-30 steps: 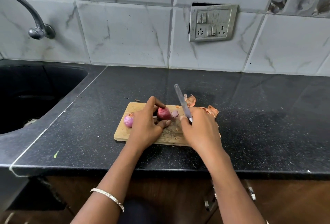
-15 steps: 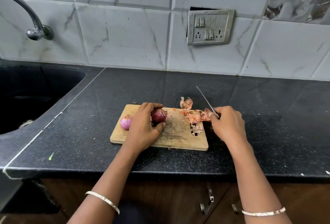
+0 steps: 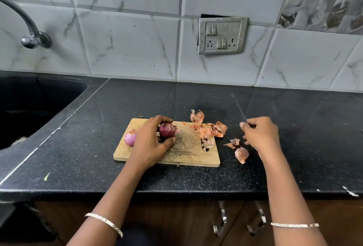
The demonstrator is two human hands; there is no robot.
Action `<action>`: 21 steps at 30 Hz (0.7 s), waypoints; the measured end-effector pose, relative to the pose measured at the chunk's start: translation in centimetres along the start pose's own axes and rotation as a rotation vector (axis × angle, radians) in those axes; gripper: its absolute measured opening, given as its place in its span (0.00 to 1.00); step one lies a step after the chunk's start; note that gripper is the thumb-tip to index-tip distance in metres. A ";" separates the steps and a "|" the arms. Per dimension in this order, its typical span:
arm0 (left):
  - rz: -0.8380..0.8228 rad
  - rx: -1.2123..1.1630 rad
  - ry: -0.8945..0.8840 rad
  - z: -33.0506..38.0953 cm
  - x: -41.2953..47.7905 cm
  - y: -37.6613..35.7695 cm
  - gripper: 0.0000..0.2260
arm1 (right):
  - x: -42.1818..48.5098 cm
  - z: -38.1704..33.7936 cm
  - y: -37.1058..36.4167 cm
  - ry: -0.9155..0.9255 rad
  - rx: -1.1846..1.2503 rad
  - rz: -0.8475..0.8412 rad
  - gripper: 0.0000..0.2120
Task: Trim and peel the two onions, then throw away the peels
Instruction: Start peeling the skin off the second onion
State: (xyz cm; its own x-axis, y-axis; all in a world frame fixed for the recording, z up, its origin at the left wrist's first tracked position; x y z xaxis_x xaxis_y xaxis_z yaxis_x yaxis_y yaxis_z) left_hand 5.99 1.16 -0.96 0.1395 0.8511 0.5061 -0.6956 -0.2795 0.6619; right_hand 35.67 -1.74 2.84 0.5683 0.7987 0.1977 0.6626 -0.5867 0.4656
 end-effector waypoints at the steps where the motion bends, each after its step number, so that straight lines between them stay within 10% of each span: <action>1: 0.000 -0.002 0.001 0.0 0.0 0.0 0.20 | 0.1 0.2 0.0 0.002 -0.158 0.003 0.08; 15: -0.008 0.003 0.012 0.1 -0.1 0.2 0.23 | -3.4 -1.9 -3.7 0.192 -0.618 0.157 0.08; 18: -0.005 -0.001 0.022 0.2 0.0 0.0 0.24 | -4.7 -3.7 -4.5 0.477 -0.344 0.165 0.09; 21: -0.002 -0.015 0.040 0.1 0.0 -0.1 0.23 | -5.5 -6.0 -6.2 0.541 0.157 -0.166 0.08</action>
State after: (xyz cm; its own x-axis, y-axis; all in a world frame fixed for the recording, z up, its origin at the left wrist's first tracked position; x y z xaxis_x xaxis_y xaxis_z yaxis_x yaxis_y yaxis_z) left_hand 6.11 1.16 -0.96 0.1134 0.8687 0.4821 -0.7056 -0.2712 0.6546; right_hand 25.48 -1.70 4.06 0.1481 0.8118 0.5649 0.8093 -0.4277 0.4025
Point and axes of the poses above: each hand's wrist, its own x-axis towards the middle knuckle, its own y-axis out of the back of the hand, z = x × y, the point moved 2 cm from there along x, towards the middle knuckle, and after that the axes turned 14 degrees about x, right-handed, at the moved point
